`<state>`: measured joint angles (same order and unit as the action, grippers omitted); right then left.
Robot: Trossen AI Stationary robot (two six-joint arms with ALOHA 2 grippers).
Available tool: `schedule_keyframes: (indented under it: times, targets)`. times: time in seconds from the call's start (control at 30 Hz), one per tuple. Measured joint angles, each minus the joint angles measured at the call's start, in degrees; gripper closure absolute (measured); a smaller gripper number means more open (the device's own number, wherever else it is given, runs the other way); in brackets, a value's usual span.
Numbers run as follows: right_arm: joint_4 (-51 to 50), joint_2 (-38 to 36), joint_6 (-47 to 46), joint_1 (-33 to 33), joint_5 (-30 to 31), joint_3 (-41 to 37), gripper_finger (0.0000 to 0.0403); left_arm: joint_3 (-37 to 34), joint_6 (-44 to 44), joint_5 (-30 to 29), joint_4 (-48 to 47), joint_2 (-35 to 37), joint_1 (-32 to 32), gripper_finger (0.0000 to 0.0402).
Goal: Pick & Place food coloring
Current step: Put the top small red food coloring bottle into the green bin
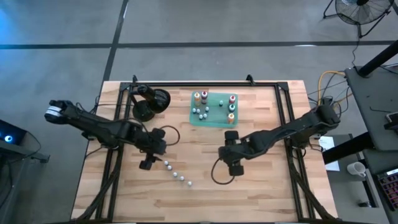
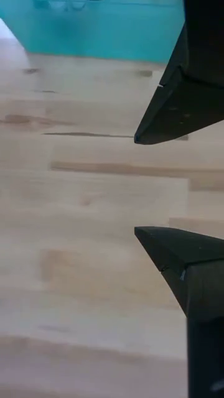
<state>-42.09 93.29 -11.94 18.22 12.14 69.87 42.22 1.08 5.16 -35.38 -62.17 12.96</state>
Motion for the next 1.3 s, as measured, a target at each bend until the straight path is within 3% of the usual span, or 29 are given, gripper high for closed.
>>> schedule_keyframes:
  times: [0.3,0.53,1.07,1.3]
  targets:
    - [4.5,-2.8,5.9,-2.0,-0.2,-8.0,0.0181,0.8,-4.7,-0.1,0.9,-7.2,3.0,0.0239]
    - [8.1,-2.9,7.4,-4.7,-0.6,-9.5,0.0181,0.9,-5.2,-0.6,1.9,-12.2,3.0,0.0239]
    - [10.2,-2.9,9.0,-6.3,-0.6,-11.0,0.0181,0.7,-8.1,-0.5,6.7,-16.4,2.9,0.024]
    - [10.3,-2.9,9.0,-6.3,-0.5,-12.0,0.0181,0.7,-8.1,-0.5,6.8,-17.8,2.9,0.027]
